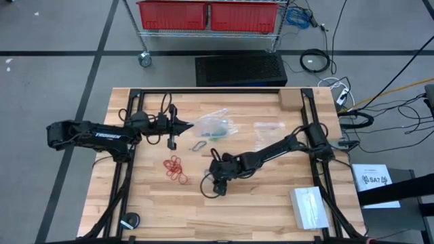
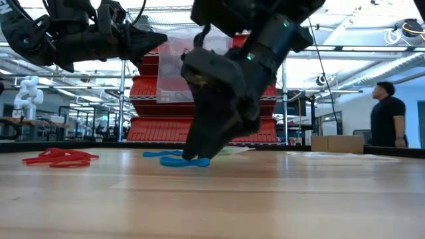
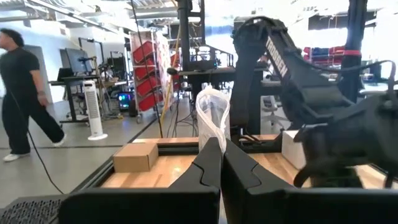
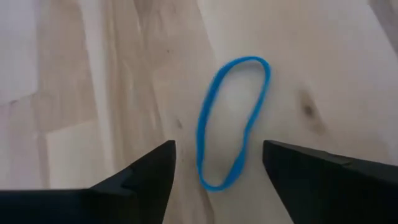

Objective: Sort rubber bands
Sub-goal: Put the blue rubber band into the left transparent zip bag

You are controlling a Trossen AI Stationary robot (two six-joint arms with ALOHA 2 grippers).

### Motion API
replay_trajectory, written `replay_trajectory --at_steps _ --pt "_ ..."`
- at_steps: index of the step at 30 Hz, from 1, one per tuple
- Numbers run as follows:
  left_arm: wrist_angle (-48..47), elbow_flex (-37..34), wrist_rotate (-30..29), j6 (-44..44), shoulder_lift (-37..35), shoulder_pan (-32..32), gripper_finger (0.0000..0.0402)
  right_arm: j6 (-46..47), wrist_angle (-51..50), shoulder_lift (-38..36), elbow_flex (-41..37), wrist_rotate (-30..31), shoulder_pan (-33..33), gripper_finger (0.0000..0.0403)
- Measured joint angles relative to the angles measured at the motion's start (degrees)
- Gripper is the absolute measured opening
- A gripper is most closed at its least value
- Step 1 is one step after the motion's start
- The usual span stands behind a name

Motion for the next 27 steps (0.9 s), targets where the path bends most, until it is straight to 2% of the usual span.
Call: replay_trajectory --at_steps 3,5,8,11,13,21,27 --pt "-0.3 0.0 -0.1 0.2 0.0 0.0 0.0000 -0.2 -2.6 2.3 3.1 0.3 0.0 0.0227" --pt "-0.3 0.0 -0.1 0.7 0.0 0.0 0.0000 -0.9 -5.1 3.2 4.7 0.4 0.0 0.0204" --pt "-0.6 0.1 -0.2 1.1 0.0 0.0 0.0000 -2.6 -8.5 3.2 6.1 1.5 -0.3 0.0139" --pt "-0.7 0.1 -0.3 1.1 0.0 0.0 0.0000 -4.8 -11.2 3.2 7.5 1.4 -1.0 0.0048" --pt "-0.7 0.1 -0.3 1.1 0.0 0.0 0.0000 -6.9 -12.6 3.2 8.3 0.7 -1.4 0.0014" --pt "-0.9 0.1 -0.3 1.2 0.0 0.0 0.0000 -12.3 -19.5 0.5 13.1 -0.7 -2.0 0.0002" --pt "-1.2 0.1 -0.3 1.2 0.0 0.0 0.0000 -17.0 -25.0 -4.6 18.4 5.1 -2.1 0.0001"
